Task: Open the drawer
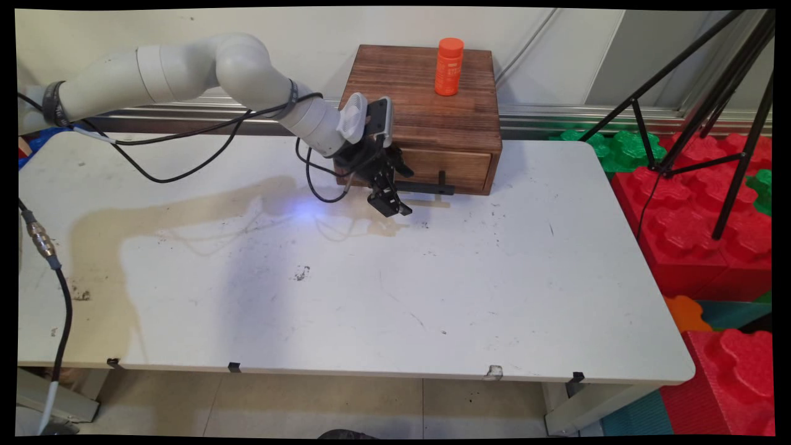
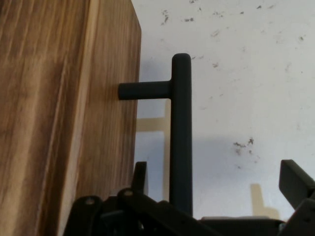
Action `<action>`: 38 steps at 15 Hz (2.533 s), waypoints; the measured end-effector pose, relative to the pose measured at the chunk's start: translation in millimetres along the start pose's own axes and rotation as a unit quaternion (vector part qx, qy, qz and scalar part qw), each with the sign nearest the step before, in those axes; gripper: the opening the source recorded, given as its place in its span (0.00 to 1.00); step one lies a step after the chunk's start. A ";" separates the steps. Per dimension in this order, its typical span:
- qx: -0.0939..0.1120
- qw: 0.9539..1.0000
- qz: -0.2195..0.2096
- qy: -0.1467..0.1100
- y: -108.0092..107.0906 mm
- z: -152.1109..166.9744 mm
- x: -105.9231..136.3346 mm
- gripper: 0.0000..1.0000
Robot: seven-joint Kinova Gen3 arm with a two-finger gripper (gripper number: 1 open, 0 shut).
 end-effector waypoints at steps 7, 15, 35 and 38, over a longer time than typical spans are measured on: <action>-0.010 1.000 0.005 -0.001 5.6 4.9 -0.3 1.00; -0.020 1.000 0.008 -0.003 15.2 7.5 -1.1 1.00; -0.047 0.999 -0.003 0.007 59.4 -6.2 7.6 1.00; -0.052 0.999 -0.005 0.009 68.7 -9.2 9.6 1.00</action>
